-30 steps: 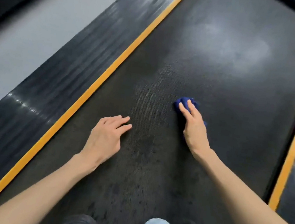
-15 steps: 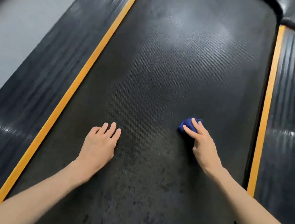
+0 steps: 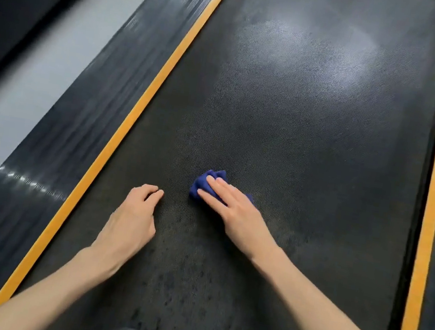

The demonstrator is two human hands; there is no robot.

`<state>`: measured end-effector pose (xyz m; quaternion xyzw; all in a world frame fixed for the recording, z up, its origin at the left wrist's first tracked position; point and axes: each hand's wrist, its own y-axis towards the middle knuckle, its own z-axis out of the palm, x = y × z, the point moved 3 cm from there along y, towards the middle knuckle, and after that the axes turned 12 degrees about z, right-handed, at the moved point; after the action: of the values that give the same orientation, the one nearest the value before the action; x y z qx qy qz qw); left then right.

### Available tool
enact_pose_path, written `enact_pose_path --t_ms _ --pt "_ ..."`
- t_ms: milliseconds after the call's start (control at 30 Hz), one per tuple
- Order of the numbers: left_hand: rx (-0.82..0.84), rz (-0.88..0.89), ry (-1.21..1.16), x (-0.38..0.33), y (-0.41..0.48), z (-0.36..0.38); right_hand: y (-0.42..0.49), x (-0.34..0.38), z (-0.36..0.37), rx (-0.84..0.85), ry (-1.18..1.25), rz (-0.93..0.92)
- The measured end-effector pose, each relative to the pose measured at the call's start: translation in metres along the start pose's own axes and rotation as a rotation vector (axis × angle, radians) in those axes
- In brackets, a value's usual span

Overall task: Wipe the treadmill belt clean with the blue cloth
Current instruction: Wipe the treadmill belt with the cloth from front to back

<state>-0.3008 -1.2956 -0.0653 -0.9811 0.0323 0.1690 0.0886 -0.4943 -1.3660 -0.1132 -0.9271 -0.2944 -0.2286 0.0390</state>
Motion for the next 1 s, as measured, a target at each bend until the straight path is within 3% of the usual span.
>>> enact_pose_path --t_ms 67,167,233,267,333,400,500,567,667,767,867,1000 --pt "0.078 0.027 0.043 -0.002 -0.01 0.004 0.001 -0.047 -0.021 -0.083 -0.009 0.137" --pt "0.189 0.009 0.035 -0.002 -0.008 0.001 0.004 -0.103 -0.056 -0.27 0.08 0.636" --pt "0.265 0.009 0.085 0.002 -0.005 -0.004 0.015 -0.093 -0.055 -0.39 0.107 0.837" --pt "0.284 0.016 0.102 0.003 -0.004 -0.005 0.021 -0.078 -0.05 -0.402 0.119 0.849" --pt "0.328 0.018 0.151 0.002 -0.004 -0.005 0.027 -0.037 -0.025 -0.285 0.139 0.689" --pt "0.337 0.018 0.22 -0.002 -0.002 -0.003 0.023 0.006 -0.001 -0.081 0.132 0.372" --pt "0.326 0.033 0.252 -0.008 0.0 -0.003 0.014 0.015 0.001 0.052 0.013 0.003" --pt "0.338 0.053 0.221 -0.006 -0.001 -0.002 0.014 -0.026 -0.018 0.025 -0.012 0.098" --pt "0.34 0.081 0.16 0.0 -0.006 -0.001 0.002 -0.103 -0.063 -0.153 0.039 0.572" --pt "0.331 0.083 0.173 0.002 -0.009 0.002 0.01 -0.105 -0.07 -0.273 0.08 0.887" --pt "0.369 0.082 0.218 -0.003 -0.009 0.005 0.034 -0.046 -0.034 -0.279 0.147 0.791" --pt "0.38 0.039 0.255 -0.007 -0.007 0.004 0.024 0.054 0.017 0.059 0.251 0.32"
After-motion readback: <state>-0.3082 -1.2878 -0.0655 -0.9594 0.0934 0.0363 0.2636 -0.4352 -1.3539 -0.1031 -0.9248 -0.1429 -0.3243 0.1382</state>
